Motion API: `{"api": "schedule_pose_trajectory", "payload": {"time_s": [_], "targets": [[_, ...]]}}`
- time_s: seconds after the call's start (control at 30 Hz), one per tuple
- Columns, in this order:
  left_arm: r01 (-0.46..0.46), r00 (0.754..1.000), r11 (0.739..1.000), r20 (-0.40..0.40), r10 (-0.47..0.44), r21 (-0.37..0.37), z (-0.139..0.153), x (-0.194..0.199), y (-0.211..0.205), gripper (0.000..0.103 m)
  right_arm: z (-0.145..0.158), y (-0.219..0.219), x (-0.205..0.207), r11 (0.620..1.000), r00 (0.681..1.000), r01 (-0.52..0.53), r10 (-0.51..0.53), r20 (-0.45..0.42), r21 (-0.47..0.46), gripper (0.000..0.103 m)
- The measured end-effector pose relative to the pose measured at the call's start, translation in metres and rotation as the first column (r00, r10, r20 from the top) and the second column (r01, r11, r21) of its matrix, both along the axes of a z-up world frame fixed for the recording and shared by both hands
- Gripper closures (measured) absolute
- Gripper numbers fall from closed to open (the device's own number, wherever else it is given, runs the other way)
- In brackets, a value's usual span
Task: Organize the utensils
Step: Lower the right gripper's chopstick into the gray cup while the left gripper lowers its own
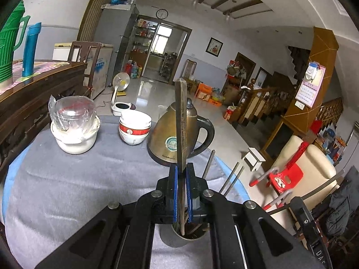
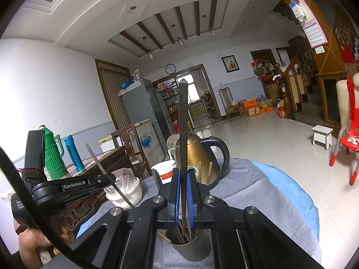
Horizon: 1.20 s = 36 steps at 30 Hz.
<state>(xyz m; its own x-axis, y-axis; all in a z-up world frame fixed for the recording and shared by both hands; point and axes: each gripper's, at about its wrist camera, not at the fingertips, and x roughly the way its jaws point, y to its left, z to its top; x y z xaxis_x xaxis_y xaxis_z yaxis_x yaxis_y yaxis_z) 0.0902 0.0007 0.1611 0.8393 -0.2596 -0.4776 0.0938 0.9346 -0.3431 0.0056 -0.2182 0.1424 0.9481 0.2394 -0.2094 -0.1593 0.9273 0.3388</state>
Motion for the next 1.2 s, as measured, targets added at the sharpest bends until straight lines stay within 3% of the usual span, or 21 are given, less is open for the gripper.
{"api": "schedule_pose_trajectory", "payload": {"time_s": [0.73,1.2], "targets": [[0.012,1.0,1.0,0.004,-0.011,-0.026,0.003,0.007,-0.001,0.096,0.0,0.003,0.003,1.0,1.0,-0.004,0.004,-0.006,-0.005,0.096],[0.014,0.999,1.0,-0.031,-0.013,0.023,-0.008,0.016,-0.012,0.096,-0.009,0.009,0.016,0.999,0.998,-0.022,0.02,-0.065,-0.027,0.096]]}}
